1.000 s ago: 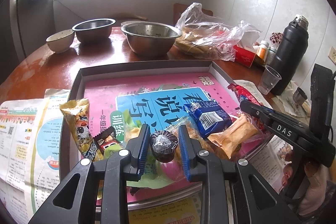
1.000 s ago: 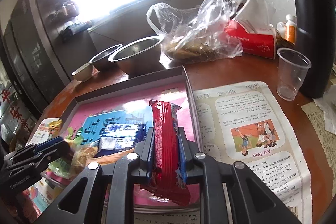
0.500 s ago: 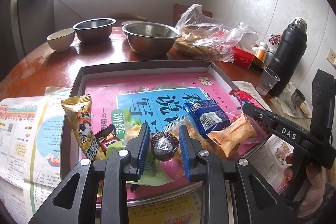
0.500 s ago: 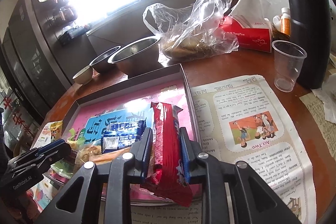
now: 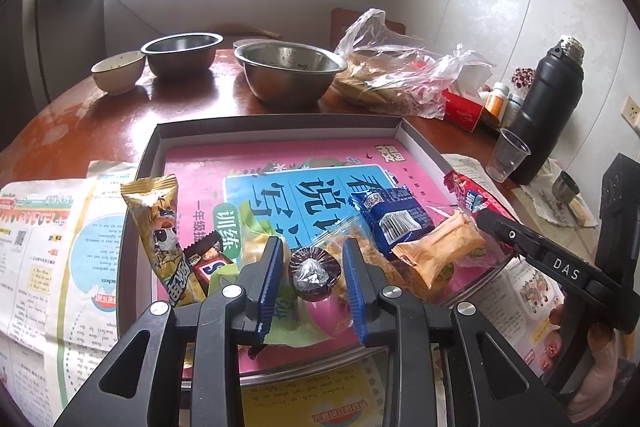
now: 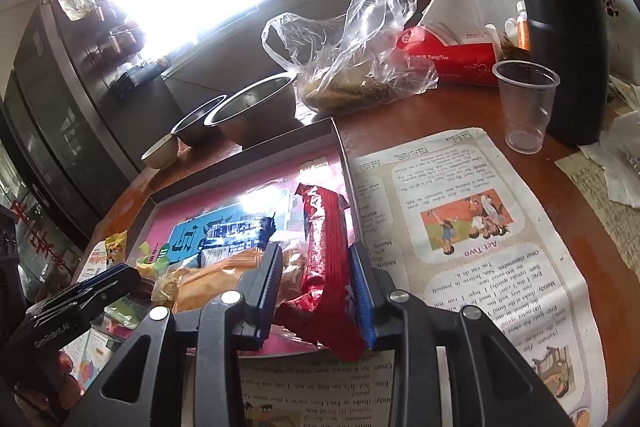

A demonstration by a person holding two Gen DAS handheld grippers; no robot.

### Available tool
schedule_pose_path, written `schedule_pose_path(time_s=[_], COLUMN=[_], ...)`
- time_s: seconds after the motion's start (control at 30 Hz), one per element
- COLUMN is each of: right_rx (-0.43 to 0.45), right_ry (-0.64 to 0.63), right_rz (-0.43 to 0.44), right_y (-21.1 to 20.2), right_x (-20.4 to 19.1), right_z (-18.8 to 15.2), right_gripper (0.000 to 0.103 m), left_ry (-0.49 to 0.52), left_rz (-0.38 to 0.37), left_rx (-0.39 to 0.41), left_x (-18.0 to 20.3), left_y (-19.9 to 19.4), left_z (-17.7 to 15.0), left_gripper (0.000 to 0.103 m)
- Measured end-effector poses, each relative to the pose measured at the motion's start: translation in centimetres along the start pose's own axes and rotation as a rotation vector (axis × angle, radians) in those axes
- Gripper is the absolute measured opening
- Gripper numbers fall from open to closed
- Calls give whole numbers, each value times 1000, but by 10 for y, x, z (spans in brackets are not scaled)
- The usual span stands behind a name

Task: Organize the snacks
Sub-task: 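Lower the foil chocolate and red bar into the tray and open both tools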

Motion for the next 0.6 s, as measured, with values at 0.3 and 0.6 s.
schedule_pose_path(time_s=[0.3, 0.6], right_rx=[25, 56], right_ry=[-102, -125], right_rz=[-25, -15], right_y=[-4, -12], right_x=[-12, -18], right_z=[0, 5], right_gripper=[49, 62], left_ry=[-2, -4], left_rz=[-14, -18], left_rx=[-16, -25], left_x=[4, 4], left_y=[0, 1], left_z=[-4, -5], left_gripper=[36, 37])
Point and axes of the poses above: each gripper's, at about its wrist camera, not at the fingertips, and y roughly the way its jaws point, x to its right, z to its top, the point moved 10 cm from there along y, roughly the way its jaws point, and after that the axes turned 14 degrees about x, right-handed, at the moved point
